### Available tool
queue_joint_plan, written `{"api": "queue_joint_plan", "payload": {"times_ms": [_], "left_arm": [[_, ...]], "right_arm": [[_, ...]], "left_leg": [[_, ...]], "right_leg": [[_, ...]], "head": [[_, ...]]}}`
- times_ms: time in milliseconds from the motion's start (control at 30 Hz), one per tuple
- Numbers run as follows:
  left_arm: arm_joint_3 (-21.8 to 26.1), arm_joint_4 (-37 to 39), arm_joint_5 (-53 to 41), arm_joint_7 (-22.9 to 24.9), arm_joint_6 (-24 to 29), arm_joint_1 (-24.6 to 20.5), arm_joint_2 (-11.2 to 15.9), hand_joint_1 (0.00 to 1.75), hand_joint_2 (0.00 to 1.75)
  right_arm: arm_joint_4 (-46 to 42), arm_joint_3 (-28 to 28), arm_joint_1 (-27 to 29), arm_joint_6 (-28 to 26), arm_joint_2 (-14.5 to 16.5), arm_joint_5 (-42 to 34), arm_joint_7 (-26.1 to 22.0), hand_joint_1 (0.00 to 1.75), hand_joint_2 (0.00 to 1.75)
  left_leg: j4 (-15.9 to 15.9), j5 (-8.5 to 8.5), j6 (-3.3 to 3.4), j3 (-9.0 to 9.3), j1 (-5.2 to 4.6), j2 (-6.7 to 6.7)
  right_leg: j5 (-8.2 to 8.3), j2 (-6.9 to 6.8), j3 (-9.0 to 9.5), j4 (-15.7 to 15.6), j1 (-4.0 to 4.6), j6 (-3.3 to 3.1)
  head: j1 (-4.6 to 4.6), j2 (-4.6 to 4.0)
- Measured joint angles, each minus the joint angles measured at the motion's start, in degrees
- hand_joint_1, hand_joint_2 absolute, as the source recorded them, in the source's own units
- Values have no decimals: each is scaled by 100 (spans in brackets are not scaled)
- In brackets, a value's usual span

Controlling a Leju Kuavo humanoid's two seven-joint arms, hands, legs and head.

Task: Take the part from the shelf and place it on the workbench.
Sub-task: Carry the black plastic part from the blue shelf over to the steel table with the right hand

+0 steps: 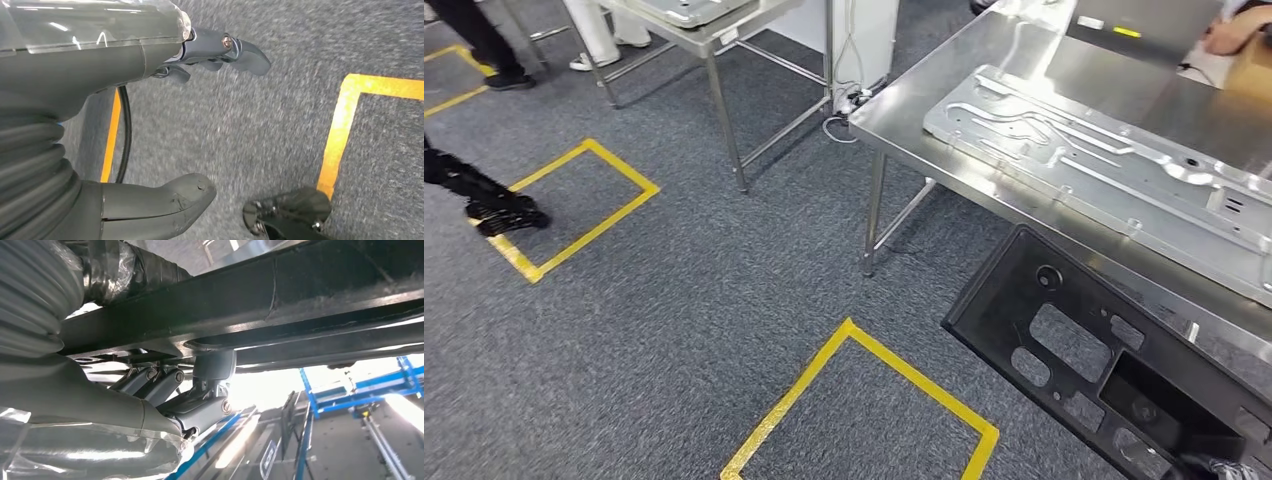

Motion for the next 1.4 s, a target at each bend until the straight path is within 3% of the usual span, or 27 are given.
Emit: {"api": "queue_joint_plan", "payload": {"times_ms": [67, 133, 167, 233, 300, 333, 367, 433, 467, 533, 600, 667, 700, 733, 800, 833, 867, 933, 967, 1033, 1100, 1167, 1200, 1233, 1300, 1333, 1400], "left_arm": [[1, 0, -1, -3, 0, 8, -2, 0, 175], [2, 0, -1, -2, 0, 29, -1, 0, 175], [2, 0, 0, -2, 0, 33, -1, 0, 175], [2, 0, 0, -1, 0, 30, -3, 0, 175], [2, 0, -1, -2, -1, 25, -5, 0, 175], [2, 0, -1, -3, -2, 23, -5, 0, 175], [2, 0, -1, -3, -2, 19, -5, 0, 175], [2, 0, -1, -1, -2, 1, -5, 0, 175], [2, 0, -1, 1, -3, -11, -5, 0, 175], [2, 0, -4, 4, -9, -26, -7, 0, 175], [2, 0, -8, 19, -16, -5, -7, 0, 175], [2, 0, -12, 38, -19, 37, -3, 0, 175], [2, 0, -15, 44, -20, 49, -2, 0, 175], [2, 0, -20, 46, -23, 54, -1, 0, 175], [2, 0, -40, 47, -31, 52, 2, 0, 175], [2, 0, -55, 48, -35, 45, 4, 0, 175], [2, 0, -69, 52, -39, 35, 7, 0, 175], [2, 0, -83, 61, -62, 5, 7, 0, 175], [2, 0, -84, 64, -84, -9, 5, 0, 175], [1, 0, -102, 63, -125, -19, 3, 0, 175], [-2, 0, -162, 60, -156, -2, 4, 0, 175], [-15, 0, -251, 49, -193, 15, 9, 0, 175], [-30, 0, -302, 37, -213, 13, 13, 0, 175], [-56, 0, -355, 21, -232, 4, 15, 0, 175], [-135, 0, -451, -11, -272, -20, 17, 0, 175], [-187, 0, -481, -19, -292, -35, 20, 0, 175], [-287, 0, -503, -22, -317, -83, 33, 0, 175]], "right_arm": [[4, 0, -9, 1, 0, 0, 0, 175, 175], [12, 0, -14, 2, 0, 0, 2, 175, 175], [18, 0, -11, 2, 0, 0, 2, 175, 175], [25, 0, -6, 2, 0, 0, 3, 175, 175], [27, 0, -7, 2, 0, 1, 2, 175, 175], [27, 0, -8, 2, 0, 2, 2, 175, 175], [28, 0, -8, 2, 0, 3, 1, 175, 175], [28, 0, 0, 2, 0, 11, -3, 175, 175], [28, 1, 8, 1, 0, 16, -9, 175, 175], [32, 4, 18, -2, 1, 26, -21, 175, 175], [44, 19, 18, -3, 2, 39, -29, 175, 175], [63, 46, 19, -2, 2, 55, -34, 175, 175], [73, 60, 21, -2, 2, 60, -36, 175, 175], [84, 73, 21, -2, 2, 61, -36, 175, 175], [101, 101, 21, 1, 2, 66, -43, 175, 175], [112, 121, 24, 14, 2, 71, -62, 175, 175], [127, 145, 31, 64, 2, 64, -104, 175, 175], [158, 197, 47, 329, 2, -48, -275, 175, 175], [174, 229, 50, 534, 2, -146, -402, 175, 175], [206, 322, 9, 908, -3, -300, -628, 175, 175], [282, 469, -133, 1143, -56, -264, -648, 175, 175], [444, 659, -359, 1249, -213, -108, -387, 175, 175], [558, 762, -491, 1264, -338, -26, -163, 175, 175], [690, 864, -654, 1276, -494, 45, 94, 175, 175], [1017, 1090, -1108, 1363, -859, 142, 638, 175, 175], [1216, 1222, -1398, 1441, -1047, 176, 884, 175, 175], [1636, 1511, -1985, 1586, -1389, 242, 1268, 175, 175]], "left_leg": [[-37, 15, 55, 3, 2, 178], [-36, 2, 65, -7, -11, 368], [-35, -9, 60, -6, -15, 460], [-35, -38, 34, 17, -18, 626], [-30, -83, -17, 73, -34, 764], [-26, -104, -48, 100, -44, 818], [-22, -119, -82, 129, -53, 870], [-31, -135, -149, 182, -54, 981], [-11, -170, -184, 200, -43, 958], [294, -400, -237, 88, -17, 694], [1041, -779, -259, -263, 0, 369], [1634, -922, -264, -573, 2, 269], [1631, -817, -254, -603, 1, 247], [1399, -611, -236, -529, 1, 211], [604, -169, -173, -233, -4, 20], [298, -55, -146, -120, -9, -65], [121, -16, -123, -61, -17, -121], [49, -29, -87, -40, -23, -89], [19, -13, -55, -25, -14, -56], [-41, 27, 15, 4, 13, 20], [-51, 38, 49, 1, 11, 112], [-47, 29, 46, -1, 8, 205], [-46, 21, 38, 5, 9, 239], [-44, 11, 24, 20, 9, 260], [-37, -19, -22, 52, 1, 307], [-31, -36, -53, 57, -8, 333], [-23, -51, -113, 47, -25, 377]], "right_leg": [[-363, -392, -304, 618, 6, 45], [-655, -499, -658, 1331, -14, 94], [-646, -511, -711, 1449, -23, 110], [-336, -592, -440, 987, -32, 114], [-34, -851, 27, 149, -12, 64], [31, -943, 168, -106, 6, 29], [37, -983, 218, -211, 26, -7], [49, -854, 198, -213, 43, -74], [65, -787, 199, -234, 33, -109], [102, -665, 210, -280, -2, -182], [115, -542, 205, -284, -2, -226], [115, -371, 204, -276, 16, -242], [113, -276, 209, -270, 24, -242], [110, -183, 219, -262, 29, -240], [98, -34, 230, -237, 44, -224], [93, 30, 221, -222, 49, -205], [91, 82, 204, -211, 49, -178], [99, 170, 171, -217, 40, -107], [88, 138, 163, -206, 35, -77], [-88, -123, 51, 41, 43, -25], [-464, -420, -292, 737, 29, 23], [-666, -501, -623, 1370, -2, 71], [-597, -514, -650, 1403, -20, 88], [-416, -524, -546, 1184, -36, 96], [-14, -541, -137, 371, -44, 80], [103, -541, 22, 42, -34, 52], [125, -527, 113, -186, 3, -11]], "head": [[8, 0], [10, 0], [10, 0], [10, 0], [9, 0], [9, 0], [8, 0], [7, 0], [6, 0], [4, 0], [3, 0], [2, 0], [2, 0], [2, 0], [3, 0], [3, 0], [3, 0], [3, -1], [3, -1], [7, -1], [10, 0], [9, 0], [9, 0], [10, 0], [10, 0], [10, 0], [7, 0]]}}
